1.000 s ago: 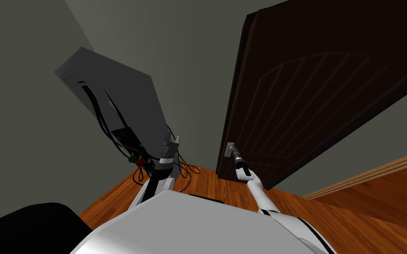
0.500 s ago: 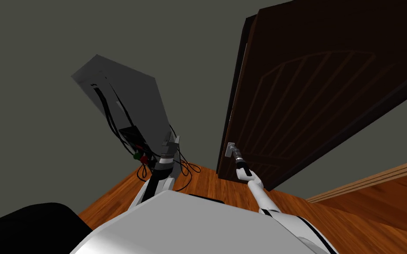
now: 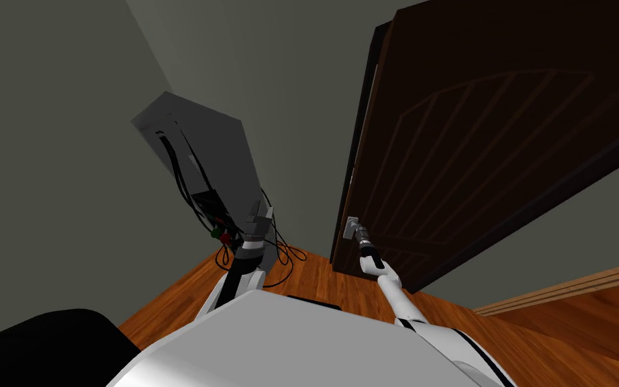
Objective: Pull the door open
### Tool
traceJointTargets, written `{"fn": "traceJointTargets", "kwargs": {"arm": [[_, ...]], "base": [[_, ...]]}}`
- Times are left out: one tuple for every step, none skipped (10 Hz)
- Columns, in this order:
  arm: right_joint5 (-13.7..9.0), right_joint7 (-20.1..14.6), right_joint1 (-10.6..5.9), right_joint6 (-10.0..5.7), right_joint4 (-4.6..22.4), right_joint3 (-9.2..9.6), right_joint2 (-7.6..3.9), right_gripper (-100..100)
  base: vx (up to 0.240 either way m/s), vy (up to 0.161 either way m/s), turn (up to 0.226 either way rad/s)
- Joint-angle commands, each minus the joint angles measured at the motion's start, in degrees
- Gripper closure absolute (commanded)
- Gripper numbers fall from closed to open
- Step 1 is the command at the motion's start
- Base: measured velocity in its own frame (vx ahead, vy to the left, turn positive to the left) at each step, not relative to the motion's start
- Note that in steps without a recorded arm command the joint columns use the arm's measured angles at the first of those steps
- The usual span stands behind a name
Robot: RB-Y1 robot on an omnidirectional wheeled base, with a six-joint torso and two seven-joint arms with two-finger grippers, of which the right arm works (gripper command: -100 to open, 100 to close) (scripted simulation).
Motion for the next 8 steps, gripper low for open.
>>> {"fn": "traceJointTargets", "kwargs": {"arm": [[-1.6, -2.9, 0.08, 0.07, -0.8, 1.12, 0.37, 100], [-1.6, -3.5, 0.08, 0.07, -0.8, 1.12, 0.37, 100], [-3.2, -5.6, 0.08, 0.08, -0.7, 1.43, 0.10, 100], [-3.2, -5.9, 0.08, 0.08, -0.7, 1.43, 0.10, 100], [-4.7, -8.3, 0.09, 0.09, -0.7, 1.73, -0.17, 100], [-6.2, -9.8, 0.10, 0.10, -0.6, 2.02, -0.43, 100], [-6.2, -10.7, 0.10, 0.10, -0.6, 2.02, -0.43, 100], [-7.7, -12.8, 0.11, 0.12, -0.6, 2.32, -0.69, 100]], "base": [[-0.037, -0.027, 0.063], [-0.032, -0.025, 0.059], [-0.036, -0.027, 0.091], [-0.029, -0.018, 0.036], [-0.030, -0.015, 0.074], [-0.061, -0.034, 0.105], [-0.042, -0.030, 0.042], [-0.036, -0.026, 0.135]]}}
